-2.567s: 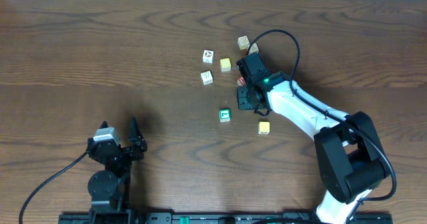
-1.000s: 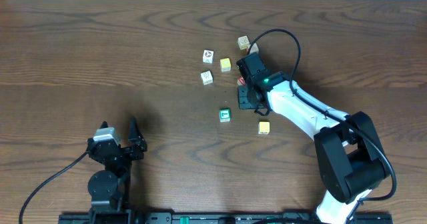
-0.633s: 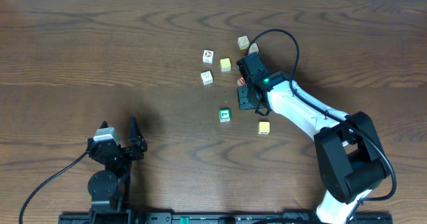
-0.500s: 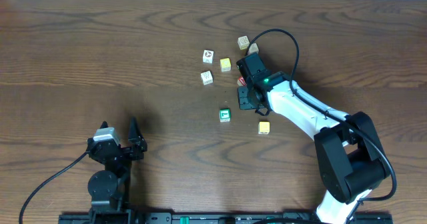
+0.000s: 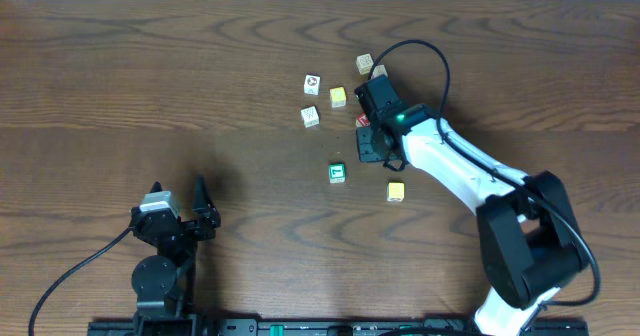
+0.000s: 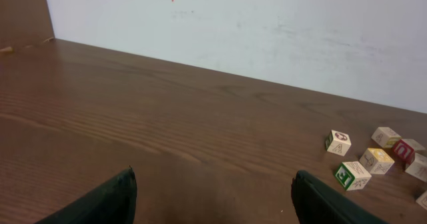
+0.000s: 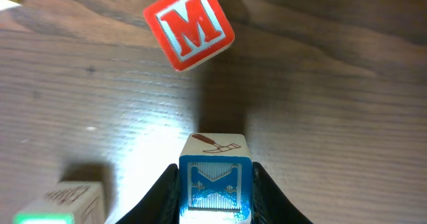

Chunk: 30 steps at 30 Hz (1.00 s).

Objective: Lift 4 blocks
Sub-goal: 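Carry the blue X block beside the yellow W block and lower it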

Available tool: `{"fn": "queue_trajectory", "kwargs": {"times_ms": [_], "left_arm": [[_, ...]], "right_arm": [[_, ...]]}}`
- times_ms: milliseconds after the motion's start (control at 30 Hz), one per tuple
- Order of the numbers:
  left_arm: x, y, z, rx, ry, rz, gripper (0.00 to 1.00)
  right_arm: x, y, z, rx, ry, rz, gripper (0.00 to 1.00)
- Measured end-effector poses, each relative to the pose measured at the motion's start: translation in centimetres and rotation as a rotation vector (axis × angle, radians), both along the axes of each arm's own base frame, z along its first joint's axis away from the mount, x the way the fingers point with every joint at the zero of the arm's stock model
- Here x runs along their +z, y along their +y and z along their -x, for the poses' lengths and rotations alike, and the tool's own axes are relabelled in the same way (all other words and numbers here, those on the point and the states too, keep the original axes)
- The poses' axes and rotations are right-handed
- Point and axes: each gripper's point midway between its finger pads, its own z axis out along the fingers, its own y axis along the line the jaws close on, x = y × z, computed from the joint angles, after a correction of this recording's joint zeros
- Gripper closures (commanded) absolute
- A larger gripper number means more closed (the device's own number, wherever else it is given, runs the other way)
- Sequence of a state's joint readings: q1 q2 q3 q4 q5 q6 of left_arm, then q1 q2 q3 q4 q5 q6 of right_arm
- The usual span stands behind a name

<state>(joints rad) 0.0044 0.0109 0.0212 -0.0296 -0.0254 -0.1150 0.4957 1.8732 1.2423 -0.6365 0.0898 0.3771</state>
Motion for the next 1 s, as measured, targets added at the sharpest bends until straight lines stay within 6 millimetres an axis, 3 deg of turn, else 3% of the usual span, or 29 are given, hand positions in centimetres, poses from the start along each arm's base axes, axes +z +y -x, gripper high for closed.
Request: {"fn": "queue_trajectory", "kwargs": {"times_ms": [133,267,467,733,1000], "left_arm": [[0.0,0.0,0.0,0.0,0.0,0.0,0.25],[0.0,0.0,0.0,0.0,0.0,0.0,0.25],[0.0,0.0,0.0,0.0,0.0,0.0,0.25],[0.0,0.0,0.0,0.0,0.0,0.0,0.25],[0.0,0.0,0.0,0.0,0.0,0.0,0.25]], "right_arm": [[3.2,-0.1,0.2,0.003,-0.05,-0.026,0.77],[7.9,-0.6,1.1,0.004,-0.116,-0.061,0.79],[13.2,-2.2,3.8,0.0,-0.165,-0.081,0.8],[13.8,-4.5,8.1,-0.075,-0.059,-0.05,0.85],[12.1,-2.6,8.2,-0.088,-0.073,-0.089,0.79]]}}
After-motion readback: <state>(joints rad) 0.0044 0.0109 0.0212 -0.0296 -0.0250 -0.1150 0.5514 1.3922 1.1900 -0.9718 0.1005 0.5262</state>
